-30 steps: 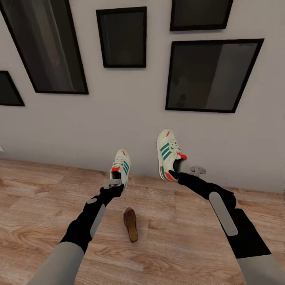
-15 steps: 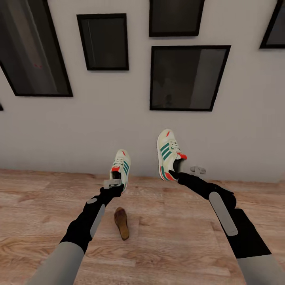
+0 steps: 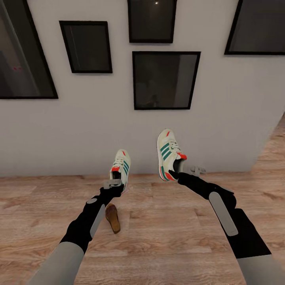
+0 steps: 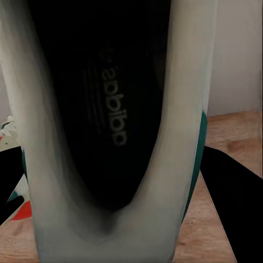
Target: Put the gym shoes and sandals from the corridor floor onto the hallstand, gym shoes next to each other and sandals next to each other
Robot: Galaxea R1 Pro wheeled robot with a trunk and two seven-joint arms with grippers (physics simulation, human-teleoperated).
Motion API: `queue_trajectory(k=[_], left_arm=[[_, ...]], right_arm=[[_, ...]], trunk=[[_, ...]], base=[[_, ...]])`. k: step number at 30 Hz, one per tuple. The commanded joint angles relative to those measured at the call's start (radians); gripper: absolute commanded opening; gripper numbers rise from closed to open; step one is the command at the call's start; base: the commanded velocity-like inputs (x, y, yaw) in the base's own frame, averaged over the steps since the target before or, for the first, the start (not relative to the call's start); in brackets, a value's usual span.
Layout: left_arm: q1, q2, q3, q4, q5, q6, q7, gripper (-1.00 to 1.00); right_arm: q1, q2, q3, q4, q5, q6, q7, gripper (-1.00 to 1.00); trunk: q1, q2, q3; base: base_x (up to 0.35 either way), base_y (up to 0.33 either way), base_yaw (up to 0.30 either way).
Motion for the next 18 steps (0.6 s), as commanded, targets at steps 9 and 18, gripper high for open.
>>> queue_trajectory(k=[9, 18], left_arm=[[0.0, 0.0, 0.0, -0.002, 0.01, 0.007, -0.001, -1.0], [0.0, 0.0, 0.001, -0.002, 0.01, 0.007, 0.0, -1.0]], right_arm=[[-0.001, 0.0, 0.0, 0.0, 0.0, 0.003, 0.003, -1.0], [-0.001, 0.0, 0.0, -0.001, 0.0, 0.003, 0.003, -1.0]], trunk=[[-0.006, 0.008, 0.03], [-0.006, 0.008, 0.039]], base=[[-0.003, 0.0, -0.213], [0.0, 0.0, -0.213]])
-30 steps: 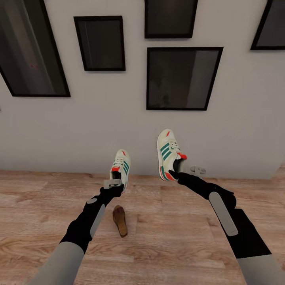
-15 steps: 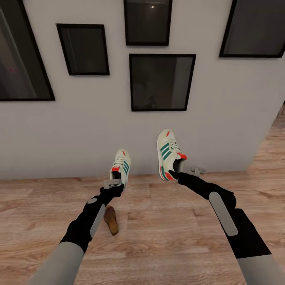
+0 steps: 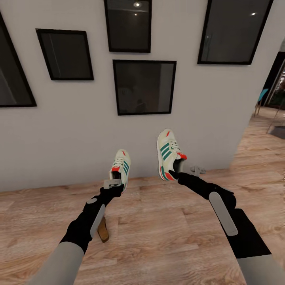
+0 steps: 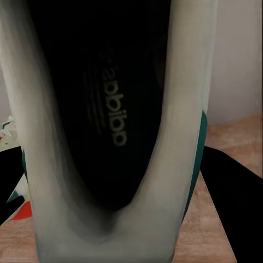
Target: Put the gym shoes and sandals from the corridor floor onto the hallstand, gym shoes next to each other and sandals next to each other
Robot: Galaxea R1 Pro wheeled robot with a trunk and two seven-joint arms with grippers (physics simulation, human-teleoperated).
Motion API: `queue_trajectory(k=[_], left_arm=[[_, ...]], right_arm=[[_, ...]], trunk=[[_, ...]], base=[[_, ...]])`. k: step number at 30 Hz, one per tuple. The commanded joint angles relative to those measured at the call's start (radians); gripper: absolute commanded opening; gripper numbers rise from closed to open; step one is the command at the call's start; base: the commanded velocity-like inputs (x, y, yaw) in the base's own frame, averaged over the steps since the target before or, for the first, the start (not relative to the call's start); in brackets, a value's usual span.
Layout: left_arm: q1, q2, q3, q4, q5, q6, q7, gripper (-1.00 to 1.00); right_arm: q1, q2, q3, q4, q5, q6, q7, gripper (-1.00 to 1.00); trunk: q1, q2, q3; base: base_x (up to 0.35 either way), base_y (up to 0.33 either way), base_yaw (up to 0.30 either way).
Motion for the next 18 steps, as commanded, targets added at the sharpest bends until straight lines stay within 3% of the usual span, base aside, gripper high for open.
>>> queue_trajectory(k=[1, 18], left_arm=[[0.0, 0.0, 0.0, -0.002, 0.01, 0.007, -0.001, -1.0], [0.0, 0.0, 0.0, -0.002, 0.01, 0.007, -0.001, -1.0]], right_arm=[[-0.001, 0.0, 0.0, 0.0, 0.0, 0.003, 0.002, -1.0], [-0.001, 0.0, 0.0, 0.0, 0.0, 0.003, -0.001, -1.0]], trunk=[[0.0, 0.0, 0.0], [0.0, 0.0, 0.017]], base=[[0.0, 0.0, -0.213], [0.0, 0.0, -0.213]])
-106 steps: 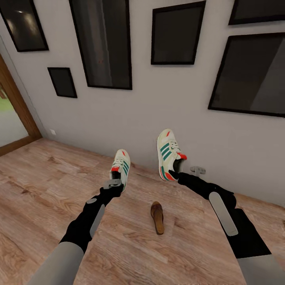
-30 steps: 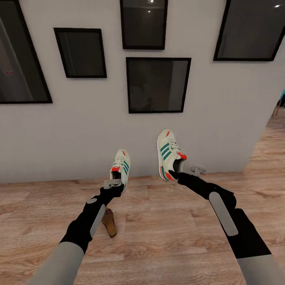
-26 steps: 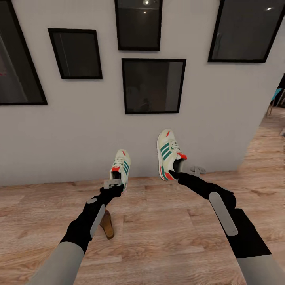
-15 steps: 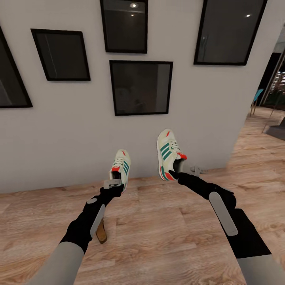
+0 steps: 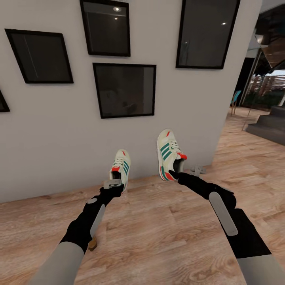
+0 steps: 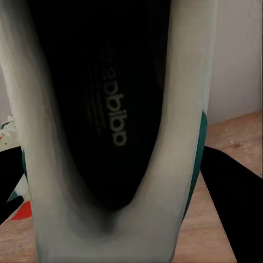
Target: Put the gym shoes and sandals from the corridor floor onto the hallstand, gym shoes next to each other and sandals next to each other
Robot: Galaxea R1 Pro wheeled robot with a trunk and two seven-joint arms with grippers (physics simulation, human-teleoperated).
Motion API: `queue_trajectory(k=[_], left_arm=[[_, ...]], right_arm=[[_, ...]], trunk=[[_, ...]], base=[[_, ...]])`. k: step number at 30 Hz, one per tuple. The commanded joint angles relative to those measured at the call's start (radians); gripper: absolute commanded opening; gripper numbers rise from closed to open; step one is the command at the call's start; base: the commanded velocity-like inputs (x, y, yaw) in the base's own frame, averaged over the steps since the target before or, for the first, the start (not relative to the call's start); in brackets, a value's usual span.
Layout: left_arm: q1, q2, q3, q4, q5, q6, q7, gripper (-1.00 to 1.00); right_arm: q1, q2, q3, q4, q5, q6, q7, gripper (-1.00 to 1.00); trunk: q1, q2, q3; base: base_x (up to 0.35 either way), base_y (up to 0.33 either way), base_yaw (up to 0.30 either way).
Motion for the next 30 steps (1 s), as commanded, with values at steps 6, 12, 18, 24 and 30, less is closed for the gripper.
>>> queue_trajectory(k=[6, 12, 18, 24, 30], left_arm=[[0.0, 0.0, 0.0, -0.002, 0.01, 0.007, -0.001, -1.0], [0.0, 0.0, 0.0, -0.002, 0.01, 0.007, 0.0, -1.0], [0.0, -0.001, 0.0, -0.002, 0.01, 0.007, 0.0, -1.0], [0.0, -0.001, -0.001, -0.002, 0.01, 0.007, -0.001, -1.0], [0.0, -0.001, -0.002, -0.002, 0.01, 0.007, 0.0, -1.0]], right_arm=[[-0.001, 0.0, -0.001, -0.001, 0.0, 0.003, 0.001, -1.0], [-0.001, 0.0, 0.0, -0.002, 0.0, 0.003, 0.001, -1.0], [-0.001, 0.0, -0.001, -0.001, 0.0, 0.003, 0.001, -1.0], [-0.001, 0.0, -0.001, -0.002, 0.0, 0.003, 0.002, -1.0], [-0.001, 0.0, -0.001, -0.002, 0.0, 0.003, 0.003, -1.0]], trunk=[[0.0, 0.0, 0.005], [0.0, 0.0, 0.011], [0.0, 0.0, 0.016], [0.0, 0.0, 0.017], [0.0, 0.0, 0.018]], base=[[0.0, 0.0, -0.213], [0.0, 0.0, -0.213], [0.103, -0.051, -0.247], [0.224, -0.158, -0.283], [0.238, -0.175, -0.288]])
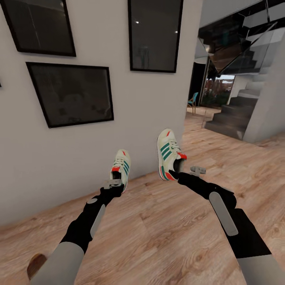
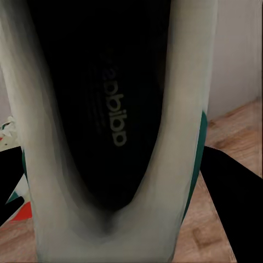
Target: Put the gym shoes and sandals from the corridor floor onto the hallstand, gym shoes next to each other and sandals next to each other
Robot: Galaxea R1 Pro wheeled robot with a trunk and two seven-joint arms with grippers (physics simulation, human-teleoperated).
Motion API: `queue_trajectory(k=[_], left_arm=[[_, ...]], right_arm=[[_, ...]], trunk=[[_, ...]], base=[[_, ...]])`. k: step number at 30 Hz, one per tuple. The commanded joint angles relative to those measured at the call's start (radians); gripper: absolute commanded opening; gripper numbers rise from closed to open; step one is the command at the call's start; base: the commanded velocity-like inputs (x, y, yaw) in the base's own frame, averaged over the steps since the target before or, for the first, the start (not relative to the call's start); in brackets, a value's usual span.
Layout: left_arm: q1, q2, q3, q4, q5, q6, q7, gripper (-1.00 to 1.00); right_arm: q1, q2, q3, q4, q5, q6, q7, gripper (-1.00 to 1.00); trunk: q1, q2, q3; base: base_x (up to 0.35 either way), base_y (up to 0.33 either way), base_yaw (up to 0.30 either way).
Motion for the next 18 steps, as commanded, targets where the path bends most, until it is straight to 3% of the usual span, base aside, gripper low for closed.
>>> queue_trajectory(k=[1, 15, 18], left_arm=[[0.0, 0.0, 0.0, -0.002, 0.01, 0.007, -0.001, -1.0], [0.0, 0.0, 0.002, -0.002, 0.01, 0.007, 0.0, -1.0], [0.0, 0.0, 0.002, -0.002, 0.01, 0.007, -0.001, -1.0]], right_arm=[[-0.001, 0.0, 0.0, 0.0, 0.0, 0.003, 0.002, -1.0], [-0.001, 0.0, 0.0, 0.0, 0.0, 0.003, 0.0, -1.0], [-0.001, 0.0, 0.0, 0.001, 0.0, 0.003, -0.002, -1.0]], trunk=[[0.0, 0.0, -0.001], [0.0, 0.0, 0.0], [0.0, 0.0, 0.0]], base=[[0.238, -0.19, -0.288], [0.187, -0.24, -0.286], [0.204, -0.244, -0.11]])
